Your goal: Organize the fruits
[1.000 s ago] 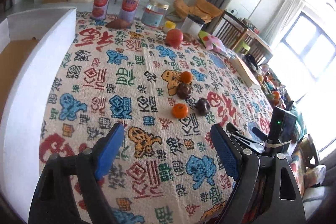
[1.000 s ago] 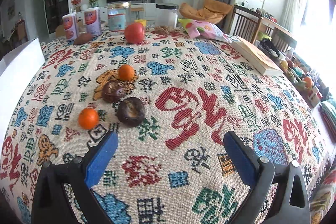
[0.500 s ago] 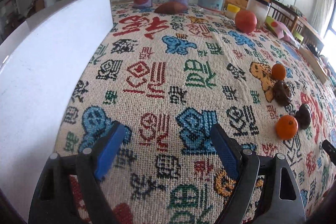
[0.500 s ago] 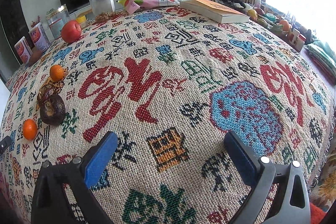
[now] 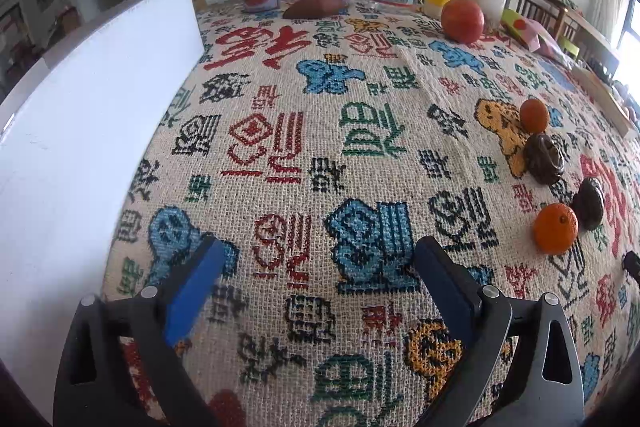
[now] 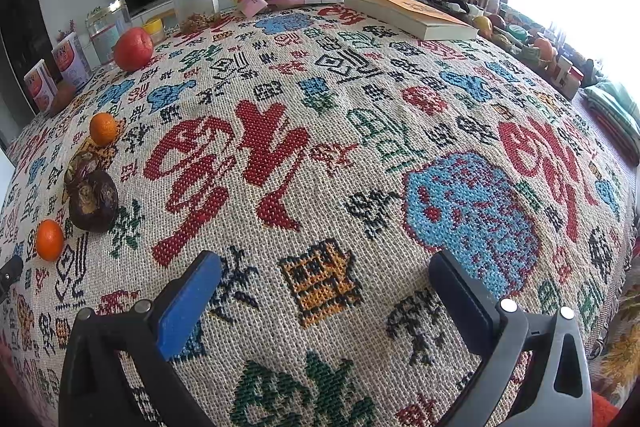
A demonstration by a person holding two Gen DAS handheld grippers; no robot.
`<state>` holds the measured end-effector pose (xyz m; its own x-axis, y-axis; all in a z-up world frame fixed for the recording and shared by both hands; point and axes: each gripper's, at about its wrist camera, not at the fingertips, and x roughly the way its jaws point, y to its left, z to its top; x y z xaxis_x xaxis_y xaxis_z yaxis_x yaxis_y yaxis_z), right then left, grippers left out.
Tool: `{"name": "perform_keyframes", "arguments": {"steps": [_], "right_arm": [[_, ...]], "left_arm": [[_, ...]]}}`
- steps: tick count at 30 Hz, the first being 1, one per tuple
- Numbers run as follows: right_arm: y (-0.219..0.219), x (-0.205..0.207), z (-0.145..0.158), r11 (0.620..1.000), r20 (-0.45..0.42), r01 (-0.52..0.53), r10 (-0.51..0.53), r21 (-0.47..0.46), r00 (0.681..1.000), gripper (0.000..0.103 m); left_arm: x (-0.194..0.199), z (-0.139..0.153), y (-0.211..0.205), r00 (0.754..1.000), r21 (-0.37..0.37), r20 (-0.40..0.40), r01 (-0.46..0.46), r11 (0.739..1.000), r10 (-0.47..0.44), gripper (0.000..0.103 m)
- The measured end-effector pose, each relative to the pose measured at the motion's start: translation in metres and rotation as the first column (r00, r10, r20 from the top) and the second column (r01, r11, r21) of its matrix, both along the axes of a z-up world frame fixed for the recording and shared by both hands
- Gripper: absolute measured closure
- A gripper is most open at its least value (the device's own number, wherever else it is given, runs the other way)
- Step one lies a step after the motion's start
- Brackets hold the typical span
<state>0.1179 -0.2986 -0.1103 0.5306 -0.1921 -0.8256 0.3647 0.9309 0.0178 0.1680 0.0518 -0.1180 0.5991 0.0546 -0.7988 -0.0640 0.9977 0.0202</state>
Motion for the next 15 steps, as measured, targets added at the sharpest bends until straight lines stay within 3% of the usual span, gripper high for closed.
{"name": "perform_keyframes", "arguments": {"steps": [8,11,15], "right_arm": [[-0.001,-0.001,0.001,1.0,0.005,-0.004,0.004,0.01,1.0,0.0],[-0.004,-0.012,0.01,0.999,0.077,0.032,-0.034,0.03,0.996,0.0],[0.005,-0.02,0.034,0.998,0.179,0.02,-0.01,-0.055,0.984,0.0]], "left_arm": [[0.0,0.0,0.0,1.0,0.0,0.0,0.0,1.0,0.0,0.006],[0.0,0.0,0.0,1.0,-0.001,0.0,0.0,1.0,0.0,0.006],[0.0,0.0,0.0,1.0,0.001,-0.001,-0.002,1.0,0.002,0.005]]}}
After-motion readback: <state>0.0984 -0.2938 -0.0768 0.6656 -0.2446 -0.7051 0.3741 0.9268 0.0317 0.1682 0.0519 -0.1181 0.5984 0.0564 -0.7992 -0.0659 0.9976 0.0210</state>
